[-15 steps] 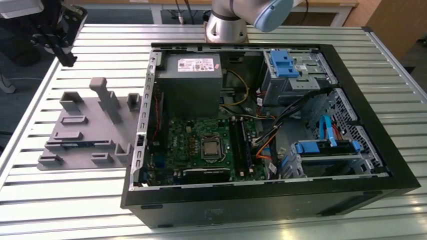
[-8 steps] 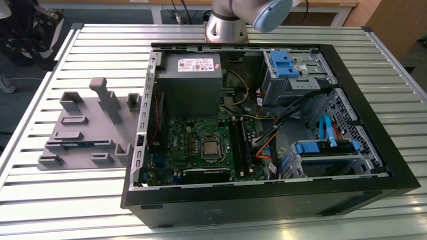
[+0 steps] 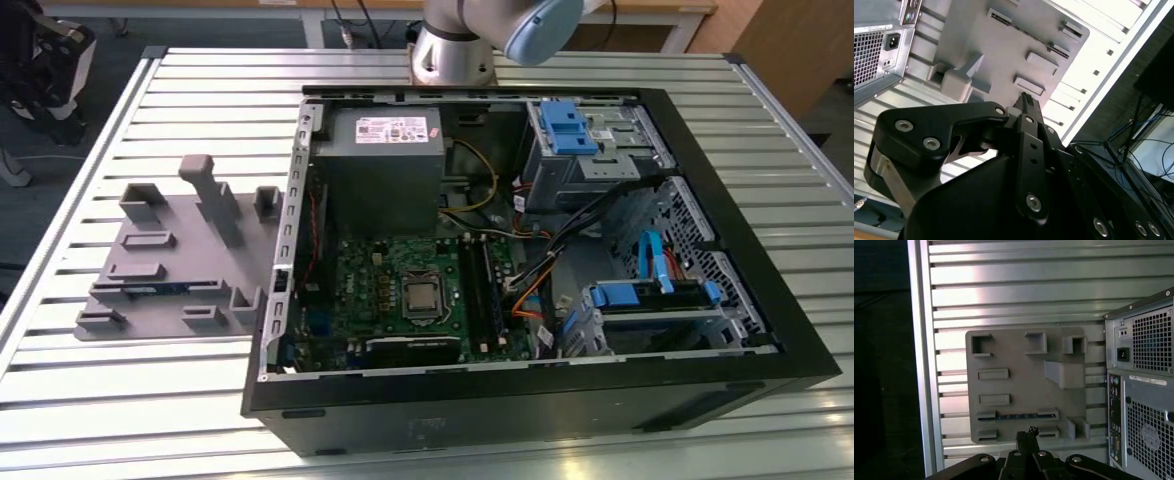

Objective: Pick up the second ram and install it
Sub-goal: 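Reach for the second ram, then pick up the second ram and move it above second insertion slot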

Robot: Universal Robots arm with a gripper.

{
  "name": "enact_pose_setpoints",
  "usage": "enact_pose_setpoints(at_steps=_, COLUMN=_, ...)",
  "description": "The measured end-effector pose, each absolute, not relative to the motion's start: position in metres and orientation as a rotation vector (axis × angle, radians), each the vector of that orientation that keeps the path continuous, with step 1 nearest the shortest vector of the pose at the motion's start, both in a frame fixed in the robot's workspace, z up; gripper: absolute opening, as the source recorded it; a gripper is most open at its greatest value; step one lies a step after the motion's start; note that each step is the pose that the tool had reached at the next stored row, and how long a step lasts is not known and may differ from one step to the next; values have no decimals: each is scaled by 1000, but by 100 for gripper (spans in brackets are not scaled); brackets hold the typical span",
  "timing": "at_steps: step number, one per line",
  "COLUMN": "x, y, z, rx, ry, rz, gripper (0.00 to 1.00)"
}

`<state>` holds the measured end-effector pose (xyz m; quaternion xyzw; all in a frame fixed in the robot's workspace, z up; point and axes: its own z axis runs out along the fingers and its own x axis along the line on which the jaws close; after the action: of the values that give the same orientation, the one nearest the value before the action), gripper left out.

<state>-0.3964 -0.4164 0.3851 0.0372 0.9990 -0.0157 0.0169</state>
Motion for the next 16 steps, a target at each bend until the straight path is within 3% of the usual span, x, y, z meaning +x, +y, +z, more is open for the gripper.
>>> enact_pose_setpoints(at_steps=16, x=-397, y=-416, z=385, rx=-142, ry=3102, rz=-44, gripper=11)
